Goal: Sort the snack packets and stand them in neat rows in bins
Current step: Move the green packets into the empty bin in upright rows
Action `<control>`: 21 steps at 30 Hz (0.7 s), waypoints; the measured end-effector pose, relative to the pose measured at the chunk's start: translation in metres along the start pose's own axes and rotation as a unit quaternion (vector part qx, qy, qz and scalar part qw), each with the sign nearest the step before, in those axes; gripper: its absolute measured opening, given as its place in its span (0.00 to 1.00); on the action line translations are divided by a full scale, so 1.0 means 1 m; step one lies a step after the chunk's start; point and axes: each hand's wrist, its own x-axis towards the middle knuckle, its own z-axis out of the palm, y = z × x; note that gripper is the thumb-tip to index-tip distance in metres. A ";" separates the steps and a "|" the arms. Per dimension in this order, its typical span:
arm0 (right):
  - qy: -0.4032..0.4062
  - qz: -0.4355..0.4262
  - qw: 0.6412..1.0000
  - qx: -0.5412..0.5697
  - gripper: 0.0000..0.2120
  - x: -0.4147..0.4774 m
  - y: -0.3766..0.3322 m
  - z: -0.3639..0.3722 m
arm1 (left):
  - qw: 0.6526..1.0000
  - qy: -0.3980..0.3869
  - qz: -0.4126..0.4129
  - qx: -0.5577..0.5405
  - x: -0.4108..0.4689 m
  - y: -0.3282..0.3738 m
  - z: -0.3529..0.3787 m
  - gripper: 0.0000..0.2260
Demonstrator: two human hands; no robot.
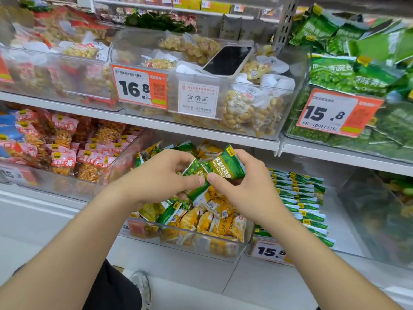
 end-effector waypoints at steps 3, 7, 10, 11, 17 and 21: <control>0.017 0.014 1.000 0.014 0.13 -0.007 0.006 -0.012 | 0.998 -0.053 0.016 -0.043 -0.006 0.011 0.009 0.11; 0.024 0.055 0.996 0.066 0.12 -0.014 0.006 -0.027 | 0.994 -0.054 -0.001 -0.097 0.001 0.021 0.027 0.12; 0.037 0.056 0.993 0.092 0.12 -0.019 0.003 -0.036 | 0.990 -0.057 -0.037 -0.124 0.007 0.028 0.039 0.08; 0.043 0.045 0.994 0.092 0.12 -0.019 0.003 -0.038 | 0.988 -0.057 -0.049 -0.133 0.009 0.030 0.042 0.08; 0.011 0.074 0.979 0.188 0.12 -0.023 0.006 -0.053 | 0.965 0.077 -0.103 -0.228 0.017 0.033 0.057 0.09; -0.003 0.066 0.982 0.178 0.09 -0.026 0.012 -0.061 | 0.954 0.120 -0.073 -0.265 0.015 0.036 0.067 0.14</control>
